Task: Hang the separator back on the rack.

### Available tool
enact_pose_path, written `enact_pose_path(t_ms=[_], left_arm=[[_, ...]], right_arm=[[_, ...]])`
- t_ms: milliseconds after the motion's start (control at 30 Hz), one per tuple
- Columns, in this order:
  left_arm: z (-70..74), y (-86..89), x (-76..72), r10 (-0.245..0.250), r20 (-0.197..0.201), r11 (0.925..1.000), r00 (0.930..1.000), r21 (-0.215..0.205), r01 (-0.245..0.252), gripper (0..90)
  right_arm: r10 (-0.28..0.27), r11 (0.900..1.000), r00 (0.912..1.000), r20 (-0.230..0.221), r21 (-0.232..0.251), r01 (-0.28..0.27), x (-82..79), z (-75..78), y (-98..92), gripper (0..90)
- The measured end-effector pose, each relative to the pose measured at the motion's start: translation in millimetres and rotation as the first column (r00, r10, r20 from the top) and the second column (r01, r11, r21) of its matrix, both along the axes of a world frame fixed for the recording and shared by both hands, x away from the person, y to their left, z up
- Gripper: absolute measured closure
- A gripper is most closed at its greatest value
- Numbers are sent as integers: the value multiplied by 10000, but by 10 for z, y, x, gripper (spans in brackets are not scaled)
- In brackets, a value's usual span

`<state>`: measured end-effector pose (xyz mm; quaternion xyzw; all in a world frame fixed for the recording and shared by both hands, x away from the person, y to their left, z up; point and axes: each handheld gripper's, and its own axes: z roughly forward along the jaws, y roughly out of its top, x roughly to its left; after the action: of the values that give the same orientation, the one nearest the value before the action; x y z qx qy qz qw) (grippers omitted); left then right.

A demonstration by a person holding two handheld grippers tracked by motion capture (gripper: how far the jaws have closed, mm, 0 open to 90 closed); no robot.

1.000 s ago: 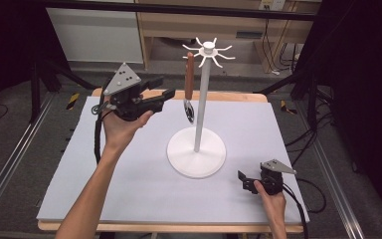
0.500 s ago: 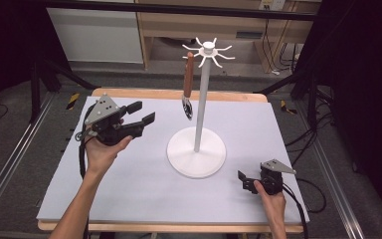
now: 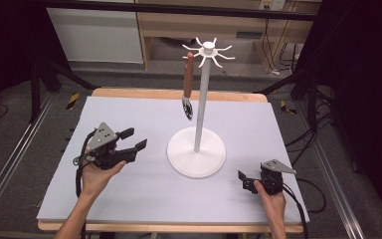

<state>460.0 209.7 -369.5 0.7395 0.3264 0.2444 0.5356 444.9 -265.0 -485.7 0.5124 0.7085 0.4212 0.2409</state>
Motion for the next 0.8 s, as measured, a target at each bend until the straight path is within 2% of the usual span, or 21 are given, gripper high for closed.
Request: enact_pose_path(t_ms=[33,100,133,167,267,300,333,367,400,433,467,533,567,600,633,667,800], left_arm=[[-92,65,-12,169,-183,9998,9997,103,-167,387],[-177,134,-17,326,-427,9995,9986,-24,-327,384],[-177,134,-17,326,-427,9995,9986,-24,-327,383],[-259,207,-12,529,-575,9986,9969,-47,-532,381],[-314,263,-5,679,-694,9975,9953,-122,-689,374],[-374,323,-6,903,-782,9956,9928,-178,-919,371],[-374,323,-6,903,-782,9956,9928,-178,-919,367],[-438,379,-9,1222,-851,9922,9889,-138,-1238,362],[-438,379,-9,1222,-851,9922,9889,-138,-1238,360],[-488,430,-4,1547,-970,9880,9832,115,-1543,354],[-488,430,-4,1547,-970,9880,9832,115,-1543,351],[-529,489,-16,1906,-924,9816,9773,255,-1890,345],[-570,559,-26,2135,-1067,9769,9711,249,-2120,343],[-570,559,-26,2135,-1067,9769,9711,249,-2120,343],[-607,634,-40,2376,-1155,9713,9645,233,-2365,343],[-607,634,-40,2376,-1155,9713,9645,233,-2365,342],[-674,758,-59,2896,-1245,9571,9490,491,-2856,332]], right_arm=[[-3,10000,10000,-1,-7,3,2,-1,0,55],[-2,10000,10000,-14,8,2,1,0,-1,55],[-2,10000,10000,-14,8,2,1,0,-1,55],[-9,10000,10000,-9,3,9,1,0,0,55],[-24,10000,10000,-4,-7,24,2,-2,0,55],[-26,10000,10000,-12,-10,26,-1,0,0,55],[-26,10000,10000,-12,-10,26,-1,0,0,55],[-39,10000,10000,-10,-14,39,-2,0,1,55],[-39,10000,10000,-10,-14,39,-2,0,1,55],[-54,10000,10000,-14,-3,54,0,0,1,55],[-54,10000,10000,-14,-3,54,0,0,1,55],[-63,10000,10000,-2,5,63,-4,1,1,55],[-61,10000,10000,-6,24,61,-5,2,0,55],[-61,10000,10000,-6,24,61,-5,2,0,55],[-35,10000,10000,-10,21,35,-1,0,-1,55],[-29,10000,10000,-25,17,29,0,0,0,55],[-48,9999,10000,-6,-120,48,3,-3,5,55]])
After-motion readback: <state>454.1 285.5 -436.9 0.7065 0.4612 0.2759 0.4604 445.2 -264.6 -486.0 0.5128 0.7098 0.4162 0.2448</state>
